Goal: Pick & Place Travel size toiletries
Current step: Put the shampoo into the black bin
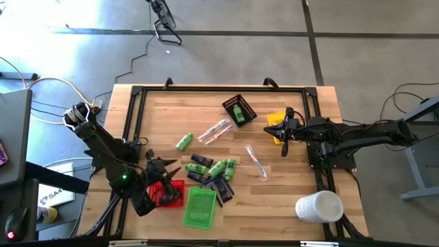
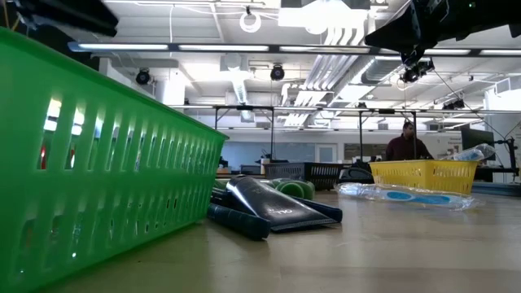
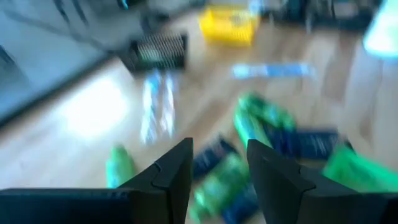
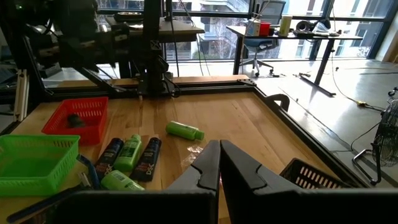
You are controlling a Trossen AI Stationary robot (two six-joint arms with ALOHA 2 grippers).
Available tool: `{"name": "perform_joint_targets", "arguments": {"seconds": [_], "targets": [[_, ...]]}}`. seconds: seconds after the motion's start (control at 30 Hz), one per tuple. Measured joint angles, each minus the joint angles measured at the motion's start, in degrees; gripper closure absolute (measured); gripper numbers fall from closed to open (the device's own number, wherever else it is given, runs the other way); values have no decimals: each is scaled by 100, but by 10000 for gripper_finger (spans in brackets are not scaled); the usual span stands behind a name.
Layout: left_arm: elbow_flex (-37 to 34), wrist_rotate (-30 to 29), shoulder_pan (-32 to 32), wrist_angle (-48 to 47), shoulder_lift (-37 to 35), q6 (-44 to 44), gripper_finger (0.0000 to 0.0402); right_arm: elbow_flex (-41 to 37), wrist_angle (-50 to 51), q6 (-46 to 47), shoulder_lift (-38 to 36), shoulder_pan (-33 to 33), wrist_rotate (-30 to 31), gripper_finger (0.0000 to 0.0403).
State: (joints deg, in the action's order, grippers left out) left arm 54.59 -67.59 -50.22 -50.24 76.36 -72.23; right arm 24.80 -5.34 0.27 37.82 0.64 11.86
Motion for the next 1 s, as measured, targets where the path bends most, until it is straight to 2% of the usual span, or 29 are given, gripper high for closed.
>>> {"name": "perform_joint_targets", "arguments": {"seconds": [0.13,0.23,0.3,0.5,0.73,1.0], "targets": [[0,-660,0,66,0,-4,254,0,0,-2,0,0,0,399],[0,-748,41,260,0,-4,254,0,1,-6,-2,-1,-2,399],[0,-490,160,380,0,-2,254,0,2,-7,-2,0,-1,399],[0,810,897,565,80,118,254,0,11,-39,0,0,0,399],[0,1534,1888,1259,328,1694,254,0,81,-30,0,0,-2,399],[0,2431,2575,1688,328,3165,254,0,179,-13,0,0,-2,399]]}}
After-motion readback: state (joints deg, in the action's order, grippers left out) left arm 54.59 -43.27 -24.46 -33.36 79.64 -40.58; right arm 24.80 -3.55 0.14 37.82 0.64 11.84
